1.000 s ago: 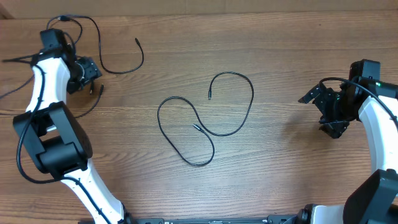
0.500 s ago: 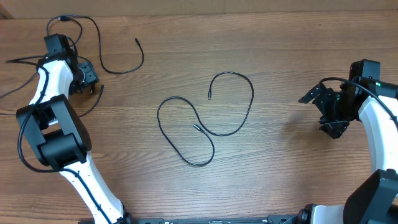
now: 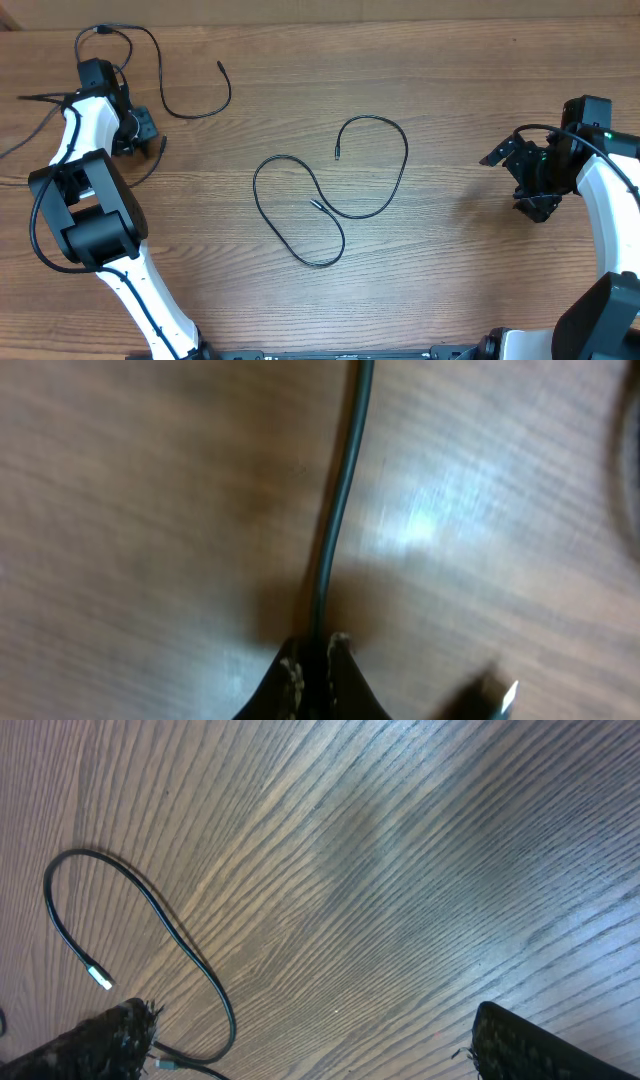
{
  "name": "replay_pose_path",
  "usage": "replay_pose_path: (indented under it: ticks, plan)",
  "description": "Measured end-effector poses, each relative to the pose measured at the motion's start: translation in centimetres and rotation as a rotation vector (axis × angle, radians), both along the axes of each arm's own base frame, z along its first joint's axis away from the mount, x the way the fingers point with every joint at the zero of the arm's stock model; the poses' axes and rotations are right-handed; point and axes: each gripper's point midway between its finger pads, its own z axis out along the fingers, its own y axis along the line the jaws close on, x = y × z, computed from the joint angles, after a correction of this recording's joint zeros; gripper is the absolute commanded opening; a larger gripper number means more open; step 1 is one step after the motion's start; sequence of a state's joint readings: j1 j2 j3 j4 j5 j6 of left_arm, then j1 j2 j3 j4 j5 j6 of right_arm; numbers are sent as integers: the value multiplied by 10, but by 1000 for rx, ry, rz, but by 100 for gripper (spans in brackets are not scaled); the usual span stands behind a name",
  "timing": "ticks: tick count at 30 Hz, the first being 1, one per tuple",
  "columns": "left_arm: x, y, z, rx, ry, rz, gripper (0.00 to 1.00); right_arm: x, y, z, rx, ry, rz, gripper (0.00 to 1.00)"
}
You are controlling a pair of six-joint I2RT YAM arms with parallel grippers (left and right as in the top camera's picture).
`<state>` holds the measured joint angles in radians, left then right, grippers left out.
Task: Untangle cables
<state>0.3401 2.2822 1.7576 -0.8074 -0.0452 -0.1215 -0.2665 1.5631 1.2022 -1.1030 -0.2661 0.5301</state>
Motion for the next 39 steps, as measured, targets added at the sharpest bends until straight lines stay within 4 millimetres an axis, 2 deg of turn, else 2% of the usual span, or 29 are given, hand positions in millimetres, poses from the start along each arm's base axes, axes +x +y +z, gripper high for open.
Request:
replay_pose_path:
  ticks: [6,8,13,16,21,24,26,34,35,36,37,38,39]
  plan:
    - [-24,-9,6,-63,130,69,4,0,0,0,0,0,0,100]
    - [-26,-11,17,-79,151,109,4,0,0,0,0,0,0,100]
    - [-24,-10,60,-94,146,215,4,0,0,0,-1,0,0,100]
    - [-36,-14,73,-108,189,253,4,0,0,0,0,0,0,100]
    - [-67,-25,76,-141,316,358,4,0,0,0,-1,0,0,100]
    - [-91,-32,81,-157,407,493,4,0,0,0,-1,-1,1,100]
    - [-100,-34,83,-158,439,565,4,0,0,0,0,0,0,100]
    - [-105,-38,84,-168,460,626,4,0,0,0,0,0,0,100]
    - [-104,-39,84,-171,459,629,9,0,0,0,-1,0,0,100]
    - [-104,-39,84,-172,459,629,19,0,0,0,-1,-1,0,100]
    - [-104,-39,84,-175,460,630,59,0,0,0,0,0,0,100]
    - [-105,-39,84,-175,460,637,68,0,0,0,0,0,0,100]
    - [-104,-39,84,-176,460,640,66,0,0,0,-1,0,0,100]
